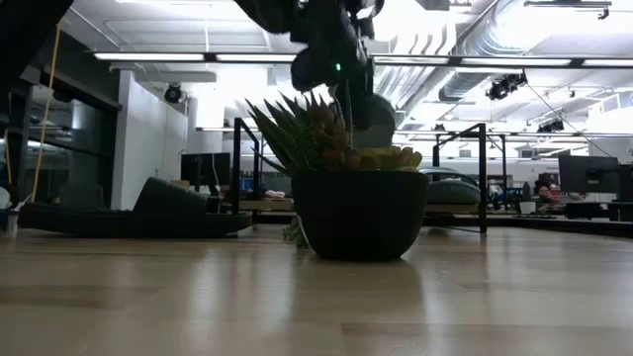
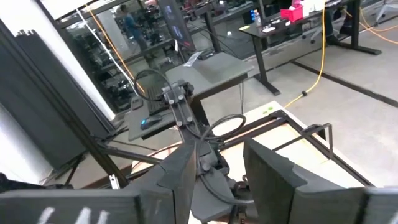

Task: Pick and place slides into the shelf
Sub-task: Put the blue slipper on the shelf

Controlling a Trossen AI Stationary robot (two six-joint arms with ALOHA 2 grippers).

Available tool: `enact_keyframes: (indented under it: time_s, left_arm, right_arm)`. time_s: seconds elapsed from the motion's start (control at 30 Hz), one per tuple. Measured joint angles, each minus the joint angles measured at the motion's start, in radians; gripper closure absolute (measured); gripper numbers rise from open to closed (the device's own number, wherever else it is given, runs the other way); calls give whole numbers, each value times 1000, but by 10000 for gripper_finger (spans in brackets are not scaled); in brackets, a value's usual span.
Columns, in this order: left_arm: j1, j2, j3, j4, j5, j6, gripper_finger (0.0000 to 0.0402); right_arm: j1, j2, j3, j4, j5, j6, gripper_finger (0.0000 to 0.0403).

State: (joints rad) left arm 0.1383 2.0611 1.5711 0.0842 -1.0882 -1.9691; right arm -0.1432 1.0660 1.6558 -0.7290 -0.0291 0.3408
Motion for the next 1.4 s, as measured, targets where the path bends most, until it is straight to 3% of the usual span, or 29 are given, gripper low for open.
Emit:
enact_keyframes:
  time_s: [0.67, 1.03, 1.4]
  left_arm:
    - [40, 25, -1, -3, 26, 9, 389]
    - [52, 138, -2, 216, 70, -4, 389]
    - [52, 147, -2, 171, 75, 0, 389]
  right_arm:
    - [0, 1, 0, -32, 21, 21, 275]
    - [0, 1, 0, -33, 26, 29, 275]
    - [0, 1, 0, -39, 19, 42, 275]
